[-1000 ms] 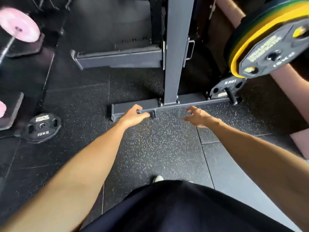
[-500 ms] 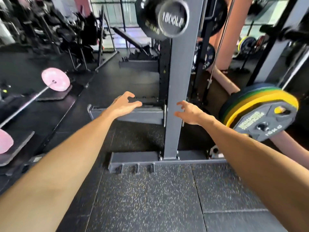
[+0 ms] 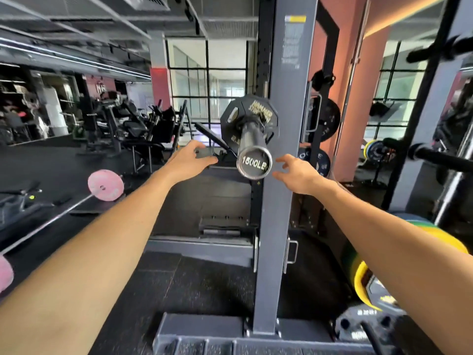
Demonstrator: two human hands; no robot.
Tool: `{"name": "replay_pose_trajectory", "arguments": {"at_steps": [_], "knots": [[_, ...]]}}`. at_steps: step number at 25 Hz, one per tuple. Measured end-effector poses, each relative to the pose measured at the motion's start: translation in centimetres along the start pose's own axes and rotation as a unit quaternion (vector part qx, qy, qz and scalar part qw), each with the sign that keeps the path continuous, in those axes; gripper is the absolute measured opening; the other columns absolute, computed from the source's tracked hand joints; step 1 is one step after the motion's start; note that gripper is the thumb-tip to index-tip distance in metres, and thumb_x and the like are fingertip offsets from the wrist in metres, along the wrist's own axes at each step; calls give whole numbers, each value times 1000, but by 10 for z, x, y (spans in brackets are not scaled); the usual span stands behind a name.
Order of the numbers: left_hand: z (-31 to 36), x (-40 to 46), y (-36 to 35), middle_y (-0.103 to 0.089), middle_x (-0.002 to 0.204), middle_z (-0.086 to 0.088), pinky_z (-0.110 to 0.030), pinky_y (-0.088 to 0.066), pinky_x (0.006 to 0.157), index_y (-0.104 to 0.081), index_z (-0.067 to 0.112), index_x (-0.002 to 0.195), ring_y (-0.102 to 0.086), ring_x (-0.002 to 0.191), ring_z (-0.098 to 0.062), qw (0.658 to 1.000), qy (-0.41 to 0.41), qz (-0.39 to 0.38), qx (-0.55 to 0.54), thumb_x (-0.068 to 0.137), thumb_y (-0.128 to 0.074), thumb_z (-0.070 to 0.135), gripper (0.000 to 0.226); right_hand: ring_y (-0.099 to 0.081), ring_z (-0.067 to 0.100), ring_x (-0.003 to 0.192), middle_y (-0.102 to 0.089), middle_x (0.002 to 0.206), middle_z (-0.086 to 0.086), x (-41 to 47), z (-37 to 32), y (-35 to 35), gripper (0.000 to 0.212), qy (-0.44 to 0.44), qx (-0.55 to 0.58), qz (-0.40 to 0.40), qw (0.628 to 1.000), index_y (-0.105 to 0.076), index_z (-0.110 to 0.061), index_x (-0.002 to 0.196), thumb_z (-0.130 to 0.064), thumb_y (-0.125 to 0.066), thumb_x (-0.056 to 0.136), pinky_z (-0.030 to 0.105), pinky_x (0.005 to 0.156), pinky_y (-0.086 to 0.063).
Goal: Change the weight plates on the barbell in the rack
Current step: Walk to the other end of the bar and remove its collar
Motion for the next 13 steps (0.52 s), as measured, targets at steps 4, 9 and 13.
{"name": "replay_pose_trajectory", "arguments": {"at_steps": [4, 9, 13], "knots": [[34, 16, 18, -58, 109, 4, -33, -40, 78, -45, 32, 131, -57, 103, -15, 999, -25, 25, -2, 84, -61, 56, 55, -60, 27, 104, -57, 129, 10, 23, -14, 35, 49, 25, 4, 29, 999, -42, -18, 138, -40, -51, 95, 40, 93, -48], [57, 65, 13, -57, 117, 1, -35, -41, 84, -48, 34, 127, -55, 107, -22, 998, -55, 34, 17, 91, -51, 51, 40, -60, 28, 102, -62, 121, 9, 63, -19, 56, 48, 24, 20, 62, 998, -45, -16, 135, -43, -48, 95, 43, 92, -50], [80, 103, -4, -61, 108, -2, -30, -39, 82, -47, 32, 135, -55, 96, -19, 995, -98, 18, 31, 98, -45, 46, 40, -60, 29, 104, -62, 122, 11, 107, -20, 69, 42, 18, 26, 77, 997, -49, -16, 129, -42, -46, 96, 44, 93, -50]]}}
Point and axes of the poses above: each hand's wrist, its own x-axis towards the middle knuckle, its own y-axis out of the back of the hand, z = x × y, the point moved 6 cm from there along x, towards the middle knuckle
